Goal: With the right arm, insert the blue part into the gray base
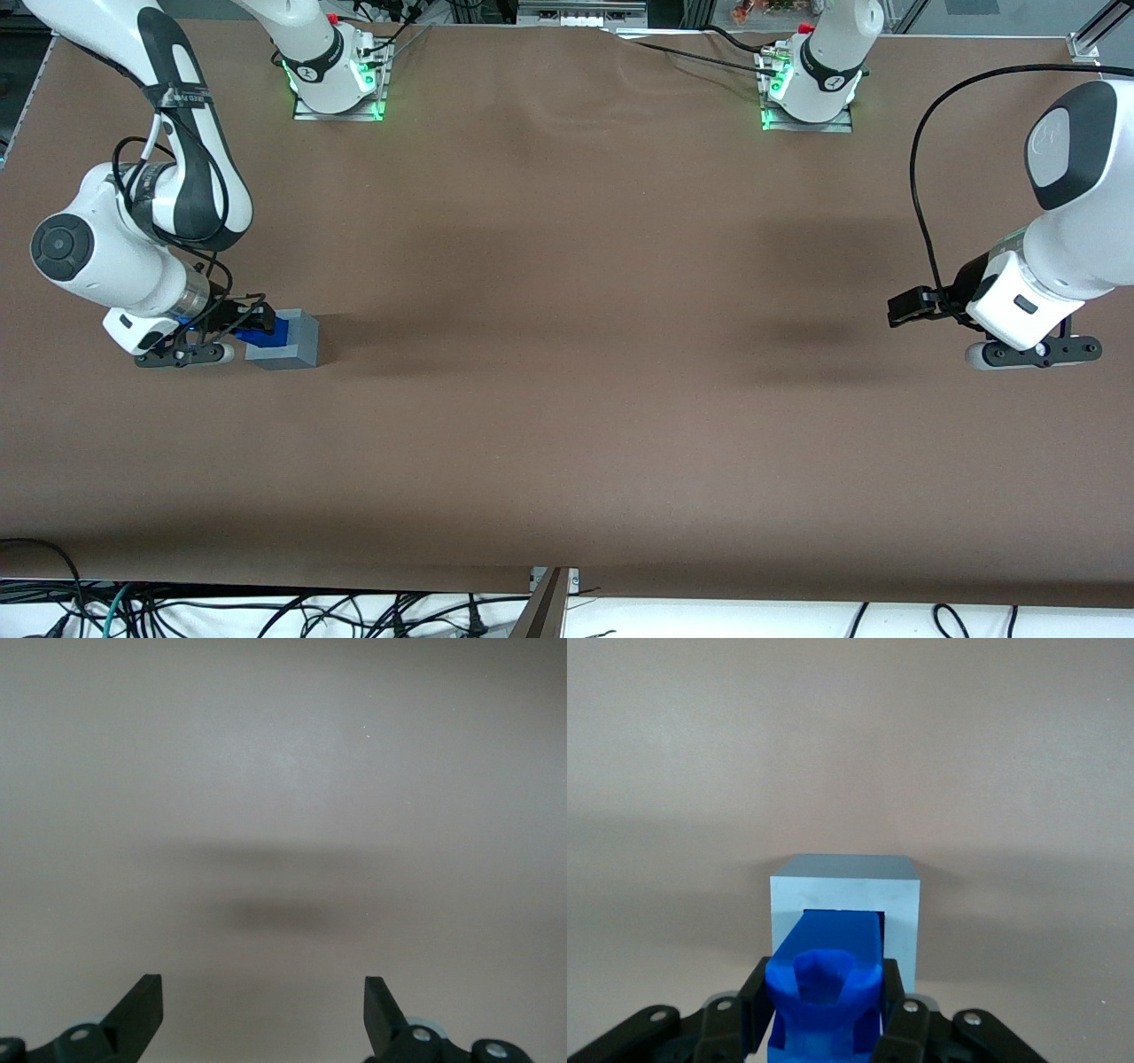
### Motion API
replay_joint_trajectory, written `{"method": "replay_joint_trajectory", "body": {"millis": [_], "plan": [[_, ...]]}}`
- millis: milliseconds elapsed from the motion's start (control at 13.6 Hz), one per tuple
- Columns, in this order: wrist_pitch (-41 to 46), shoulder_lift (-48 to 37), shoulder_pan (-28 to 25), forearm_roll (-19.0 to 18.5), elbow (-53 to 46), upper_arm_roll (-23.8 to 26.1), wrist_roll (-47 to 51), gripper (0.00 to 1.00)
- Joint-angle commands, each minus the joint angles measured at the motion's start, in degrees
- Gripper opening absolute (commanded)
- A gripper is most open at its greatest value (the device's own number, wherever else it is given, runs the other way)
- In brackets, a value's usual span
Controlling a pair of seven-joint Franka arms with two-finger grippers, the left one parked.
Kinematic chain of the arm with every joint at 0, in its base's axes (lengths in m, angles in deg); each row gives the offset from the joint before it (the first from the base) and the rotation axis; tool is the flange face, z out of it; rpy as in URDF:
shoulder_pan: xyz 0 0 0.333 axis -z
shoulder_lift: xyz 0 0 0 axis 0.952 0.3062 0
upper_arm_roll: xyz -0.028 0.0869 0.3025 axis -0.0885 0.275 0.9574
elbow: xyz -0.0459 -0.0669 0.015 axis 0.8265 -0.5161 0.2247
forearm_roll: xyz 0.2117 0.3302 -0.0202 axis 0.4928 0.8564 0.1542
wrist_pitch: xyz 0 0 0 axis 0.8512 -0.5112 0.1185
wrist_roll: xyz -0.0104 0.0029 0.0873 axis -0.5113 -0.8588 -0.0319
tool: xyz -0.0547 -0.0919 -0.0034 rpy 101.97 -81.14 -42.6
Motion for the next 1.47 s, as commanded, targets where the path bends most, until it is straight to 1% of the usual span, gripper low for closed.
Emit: {"method": "replay_joint_trajectory", "body": {"millis": [0, 367, 440, 513, 587, 660, 733, 807, 1027, 1247, 1393], "plan": [[-1.09, 0.10, -0.28, 0.84, 0.24, -0.08, 0.47, 0.15], [-2.49, 0.89, -0.28, 0.92, 0.15, -0.08, 0.38, 0.16], [-3.19, 1.15, -0.11, 0.92, 0.15, -0.08, -0.06, 0.19], [-3.64, 1.67, 0.07, 1.18, 0.15, -0.08, -0.23, 0.26], [-3.81, 1.77, 0.07, 1.88, 0.15, -0.08, -0.24, 0.31], [-3.82, 1.68, -0.11, 2.24, 0.15, -0.08, 0.03, 0.54], [-3.73, 1.68, -0.20, 2.33, 0.15, -0.08, 0.55, 0.86], [-3.64, 1.59, -0.20, 2.33, 0.15, -0.08, 0.55, 0.98], [-2.07, 0.45, -0.37, 2.24, -2.03, -0.08, 2.91, 0.99], [6.08, -2.35, -1.34, 2.07, -6.77, 0.44, 5.73, 0.99], [11.19, -6.91, -1.60, 1.37, -8.28, 0.44, 6.27, 0.99]]}}
